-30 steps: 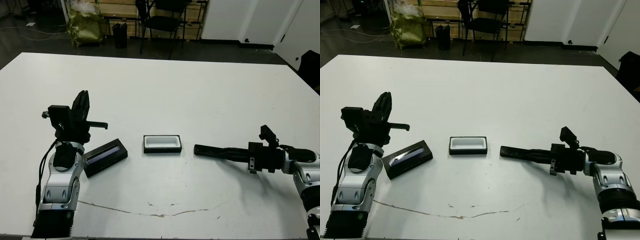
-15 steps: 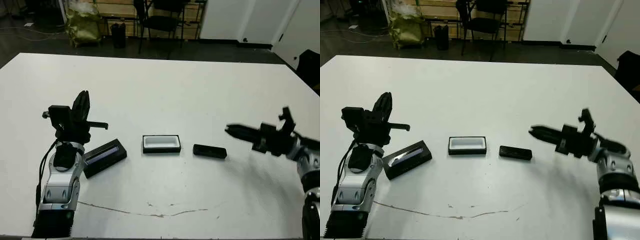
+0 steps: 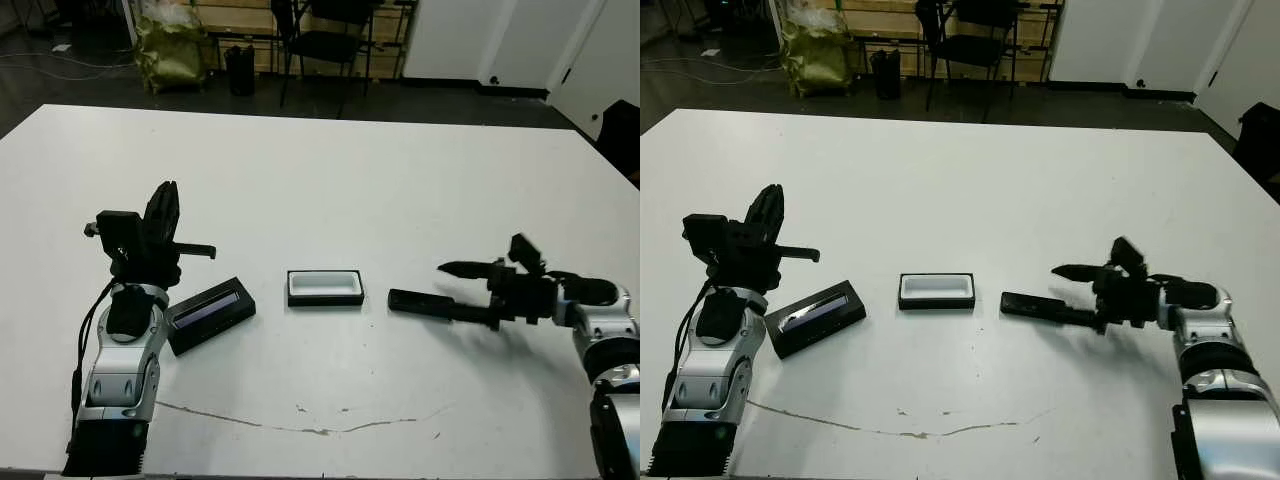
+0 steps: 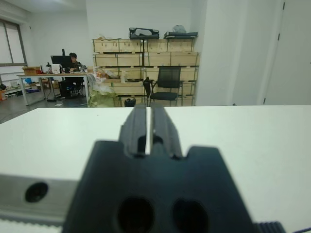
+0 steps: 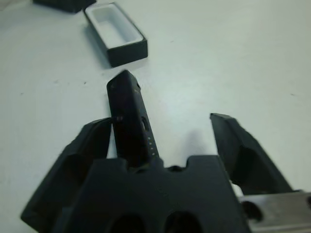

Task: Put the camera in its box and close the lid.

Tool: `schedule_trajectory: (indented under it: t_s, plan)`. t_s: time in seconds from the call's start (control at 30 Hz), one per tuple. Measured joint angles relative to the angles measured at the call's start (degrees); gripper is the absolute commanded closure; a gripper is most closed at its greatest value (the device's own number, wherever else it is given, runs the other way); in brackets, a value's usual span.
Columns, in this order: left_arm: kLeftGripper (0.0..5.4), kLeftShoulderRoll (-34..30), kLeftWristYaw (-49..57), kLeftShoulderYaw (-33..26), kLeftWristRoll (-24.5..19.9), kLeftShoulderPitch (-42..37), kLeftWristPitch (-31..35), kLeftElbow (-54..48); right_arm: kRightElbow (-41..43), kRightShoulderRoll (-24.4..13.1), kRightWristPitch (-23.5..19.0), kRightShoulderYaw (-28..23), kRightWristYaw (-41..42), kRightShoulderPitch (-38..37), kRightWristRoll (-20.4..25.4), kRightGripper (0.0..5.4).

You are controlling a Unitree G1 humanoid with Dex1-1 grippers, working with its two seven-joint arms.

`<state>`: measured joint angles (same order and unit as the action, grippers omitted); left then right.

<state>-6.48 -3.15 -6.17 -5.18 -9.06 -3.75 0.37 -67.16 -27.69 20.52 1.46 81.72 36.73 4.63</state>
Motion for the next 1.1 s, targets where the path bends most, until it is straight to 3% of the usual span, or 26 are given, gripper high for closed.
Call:
schedule_trajectory:
  t_s: [0.07, 0.3, 0.4, 0.77, 1.0, 1.1]
  plan:
    - [5.40, 0.00, -0.01, -0.02, 0.01, 0.00, -0.18, 0.03, -0.49, 0.36, -0.47, 0.04, 1.63, 0.13, 0.06, 0.02]
    - [5.40, 0.00, -0.01, -0.09, 0.02, 0.00, -0.28, 0.14, -0.88, 0.97, -0.94, -0.86, 4.38, 0.15, 0.70, 0.02]
    - [5.40, 0.00, 0.00, -0.08, 0.01, 0.00, -0.25, 0.14, -1.17, 0.96, -0.97, -0.95, 4.34, 0.14, 0.62, 0.28]
    - [5.40, 0.00, 0.06, -0.01, 0.08, 0.03, -0.10, -0.01, -0.66, 0.93, -0.32, -0.04, -1.89, -0.62, -2.26, 2.75]
    - [5.40, 0.02, 0.33, 0.02, 0.17, 0.04, 0.43, -0.40, 5.14, 0.21, -8.70, 1.32, -2.63, -1.68, -2.99, 4.36]
    - [5.40, 0.03, 0.31, 0.01, 0.14, 0.06, 0.27, -0.39, 8.19, -0.69, -10.31, 2.95, -3.13, -1.86, -3.91, 4.71]
